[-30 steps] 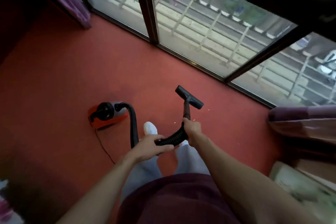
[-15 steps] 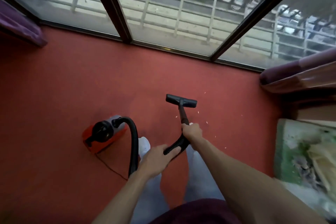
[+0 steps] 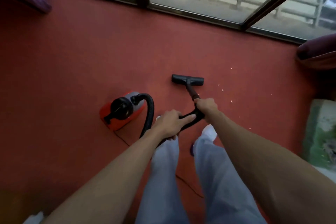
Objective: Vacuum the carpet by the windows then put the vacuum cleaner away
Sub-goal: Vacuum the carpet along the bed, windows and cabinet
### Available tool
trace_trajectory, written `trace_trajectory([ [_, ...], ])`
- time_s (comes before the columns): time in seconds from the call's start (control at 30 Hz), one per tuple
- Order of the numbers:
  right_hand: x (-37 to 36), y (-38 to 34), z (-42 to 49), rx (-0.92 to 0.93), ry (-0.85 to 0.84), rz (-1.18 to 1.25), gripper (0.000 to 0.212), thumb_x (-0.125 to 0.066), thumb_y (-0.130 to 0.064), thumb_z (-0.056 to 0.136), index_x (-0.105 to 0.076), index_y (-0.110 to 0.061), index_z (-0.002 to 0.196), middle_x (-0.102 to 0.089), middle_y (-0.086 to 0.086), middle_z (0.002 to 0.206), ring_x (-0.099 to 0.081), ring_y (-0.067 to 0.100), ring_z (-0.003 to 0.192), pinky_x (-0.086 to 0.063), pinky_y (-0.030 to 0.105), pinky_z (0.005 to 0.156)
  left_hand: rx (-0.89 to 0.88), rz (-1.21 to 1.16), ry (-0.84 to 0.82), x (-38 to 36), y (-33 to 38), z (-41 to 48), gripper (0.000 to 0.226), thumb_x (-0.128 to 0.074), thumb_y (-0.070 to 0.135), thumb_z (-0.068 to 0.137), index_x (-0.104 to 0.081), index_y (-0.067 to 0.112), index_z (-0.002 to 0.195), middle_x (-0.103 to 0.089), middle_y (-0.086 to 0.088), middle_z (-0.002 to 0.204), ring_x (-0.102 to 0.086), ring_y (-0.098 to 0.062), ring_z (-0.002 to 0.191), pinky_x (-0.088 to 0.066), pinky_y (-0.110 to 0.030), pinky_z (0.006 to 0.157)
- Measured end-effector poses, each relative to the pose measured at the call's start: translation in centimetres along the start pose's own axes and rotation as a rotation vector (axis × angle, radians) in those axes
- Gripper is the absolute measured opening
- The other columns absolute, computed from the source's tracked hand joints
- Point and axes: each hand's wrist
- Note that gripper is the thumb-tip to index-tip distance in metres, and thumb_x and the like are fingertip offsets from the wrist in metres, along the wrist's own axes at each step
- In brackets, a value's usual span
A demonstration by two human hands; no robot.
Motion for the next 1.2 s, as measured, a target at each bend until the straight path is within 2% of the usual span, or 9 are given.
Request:
trace_trajectory([
  [0.2,-1.7,0.6,3.6,0.013,-0.016,-0.065,0.039,-0.060,-0.024,0.090,-0.056,0.002,0.120,-0.062,0.020,0.117,-0.064,0.037,0.102,-0.054,0.038,0.077,0.055,-0.154,-0.043,-1.1,-1.2,2.9,0.063,-0.053,0.063,0.090,-0.063,0.001,0.090,-0.069,-0.018,0.066,-0.058,-0.023,0.044,-0.047,-0.026,0.044],
  [0.47,-3.3,-2.2,12.0,0.218,0.072,-0.257,0.038,-0.054,-0.025,0.090,-0.057,-0.006,0.123,-0.063,0.018,0.115,-0.064,0.035,0.098,-0.050,0.033,0.070,0.108,-0.435,0.114,-4.6,-0.6,9.2,0.048,-0.055,0.055,0.093,-0.053,0.011,0.076,-0.064,-0.012,0.060,-0.057,-0.023,0.040,-0.049,-0.030,0.044],
  [0.57,-4.1,0.8,12.1,0.249,0.077,-0.288,0.038,-0.050,-0.022,0.088,-0.055,-0.007,0.122,-0.062,0.018,0.113,-0.061,0.036,0.100,-0.046,0.033,0.073,0.128,-0.395,-0.036,-6.1,-1.5,9.5,0.050,-0.050,0.057,0.094,-0.054,0.010,0.079,-0.064,-0.012,0.059,-0.061,-0.025,0.045,-0.054,-0.033,0.051],
  [0.73,-6.2,9.7,7.9,0.180,-0.030,-0.245,0.037,-0.047,-0.021,0.087,-0.053,-0.010,0.121,-0.066,0.017,0.108,-0.062,0.037,0.098,-0.052,0.041,0.083,0.228,-0.069,-0.307,-9.5,-5.2,6.6,0.071,-0.040,0.087,0.074,-0.064,0.020,0.076,-0.073,-0.006,0.078,-0.071,-0.026,0.077,-0.058,-0.041,0.086],
  [0.83,-6.6,11.8,6.1,0.126,-0.068,-0.235,0.035,-0.048,-0.022,0.088,-0.054,-0.009,0.120,-0.067,0.016,0.103,-0.062,0.033,0.089,-0.052,0.039,0.076,0.214,-0.070,-0.394,-9.7,-5.6,5.1,0.055,-0.045,0.068,0.090,-0.067,0.018,0.081,-0.068,-0.002,0.081,-0.065,-0.013,0.074,-0.053,-0.031,0.084],
  [0.9,-6.2,11.4,6.0,0.117,-0.073,-0.229,0.035,-0.051,-0.027,0.087,-0.058,-0.006,0.115,-0.067,0.015,0.100,-0.061,0.030,0.084,-0.051,0.035,0.072,0.196,-0.068,-0.372,-9.4,-5.2,4.5,0.054,-0.045,0.070,0.088,-0.069,0.022,0.083,-0.069,-0.001,0.081,-0.065,-0.012,0.073,-0.053,-0.028,0.080],
  [1.0,-5.6,9.4,6.8,0.097,-0.071,-0.165,0.038,-0.053,-0.031,0.089,-0.062,-0.001,0.111,-0.065,0.014,0.100,-0.065,0.032,0.092,-0.052,0.035,0.075,0.134,-0.112,-0.278,-8.7,-4.4,4.3,0.045,-0.046,0.065,0.092,-0.059,0.025,0.075,-0.063,-0.001,0.072,-0.060,-0.012,0.058,-0.048,-0.027,0.061],
  [1.1,-5.7,8.1,7.4,0.125,-0.062,-0.075,0.044,-0.051,-0.027,0.088,-0.053,-0.003,0.125,-0.064,0.018,0.110,-0.065,0.037,0.099,-0.055,0.042,0.084,0.095,-0.210,-0.199,-8.4,-3.8,4.1,0.045,-0.048,0.054,0.097,-0.053,0.012,0.083,-0.053,-0.006,0.066,-0.049,-0.011,0.041,-0.043,-0.026,0.048],
  [1.2,-5.8,9.0,6.2,0.153,-0.049,-0.118,0.050,-0.044,-0.020,0.090,-0.041,-0.015,0.140,-0.062,0.018,0.116,-0.062,0.038,0.103,-0.052,0.041,0.087,0.148,-0.243,-0.251,-8.6,-4.5,3.4,0.048,-0.049,0.057,0.096,-0.054,0.010,0.089,-0.052,-0.011,0.065,-0.050,-0.021,0.043,-0.045,-0.027,0.046],
])
Point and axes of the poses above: each hand's wrist, its own z-axis towards the middle knuckle, its own x-axis out of the back of the hand, y = z × x
